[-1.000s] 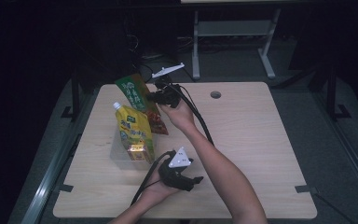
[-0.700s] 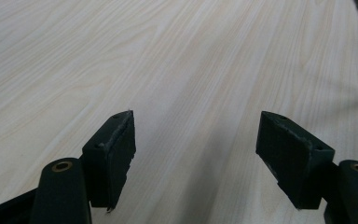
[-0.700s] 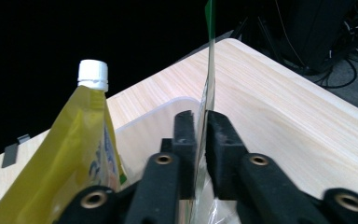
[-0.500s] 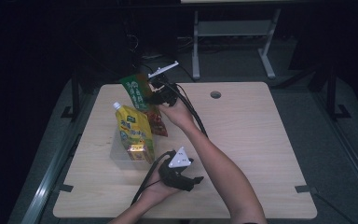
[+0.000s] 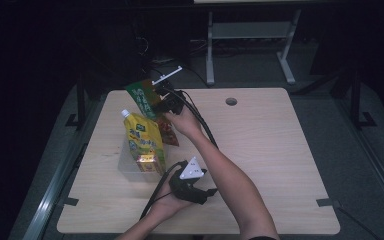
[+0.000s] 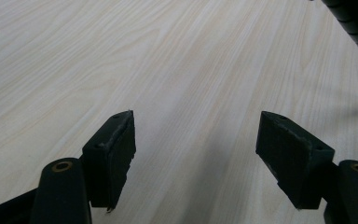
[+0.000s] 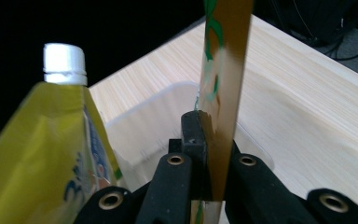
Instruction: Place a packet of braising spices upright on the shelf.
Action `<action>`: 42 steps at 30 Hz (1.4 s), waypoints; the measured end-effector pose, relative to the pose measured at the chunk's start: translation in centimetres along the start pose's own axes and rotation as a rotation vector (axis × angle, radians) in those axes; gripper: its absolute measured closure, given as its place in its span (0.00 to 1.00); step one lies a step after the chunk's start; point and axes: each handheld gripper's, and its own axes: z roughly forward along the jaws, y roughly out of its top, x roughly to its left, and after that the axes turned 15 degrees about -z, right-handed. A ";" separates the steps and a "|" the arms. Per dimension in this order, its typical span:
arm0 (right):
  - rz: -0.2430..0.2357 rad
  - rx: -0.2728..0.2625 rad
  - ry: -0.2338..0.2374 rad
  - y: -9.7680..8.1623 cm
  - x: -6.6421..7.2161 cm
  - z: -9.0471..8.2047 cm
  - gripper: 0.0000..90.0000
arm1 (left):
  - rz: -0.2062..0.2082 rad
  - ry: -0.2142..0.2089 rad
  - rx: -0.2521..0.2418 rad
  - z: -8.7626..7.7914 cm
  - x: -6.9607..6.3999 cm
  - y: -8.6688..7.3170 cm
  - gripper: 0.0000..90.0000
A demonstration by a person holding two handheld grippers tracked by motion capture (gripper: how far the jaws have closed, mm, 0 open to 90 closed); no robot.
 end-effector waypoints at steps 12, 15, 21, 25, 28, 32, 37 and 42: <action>0.004 -0.138 -0.044 0.2 1.0 0.0 0.99 | -0.020 -0.002 0.004 -0.1 0.0 -0.1 0.31; 0.017 -0.161 -0.039 0.0 0.9 0.3 0.99 | -0.015 0.003 0.028 -0.1 0.3 -0.2 0.32; 0.011 -0.127 -0.005 -0.7 0.5 1.6 0.99 | -0.008 -0.002 0.020 0.2 0.2 -0.4 0.31; -0.011 -0.134 0.002 -0.7 0.1 1.3 0.91 | -0.013 0.001 0.012 0.2 0.4 -0.5 0.31; 0.002 -0.128 0.009 -0.3 -0.5 0.7 0.85 | -0.011 -0.001 0.015 0.3 0.3 -0.6 0.31; -0.015 -0.067 -0.003 0.0 -0.7 0.3 0.87 | -0.007 -0.006 0.016 0.2 0.0 -0.6 0.31; -0.021 0.012 0.001 -0.5 -0.5 1.0 0.98 | -0.009 -0.010 0.012 0.0 -0.3 -0.7 0.31; 0.007 -0.031 0.028 -0.6 -0.6 0.9 0.99 | -0.008 -0.016 0.016 -0.2 -0.5 -0.9 0.31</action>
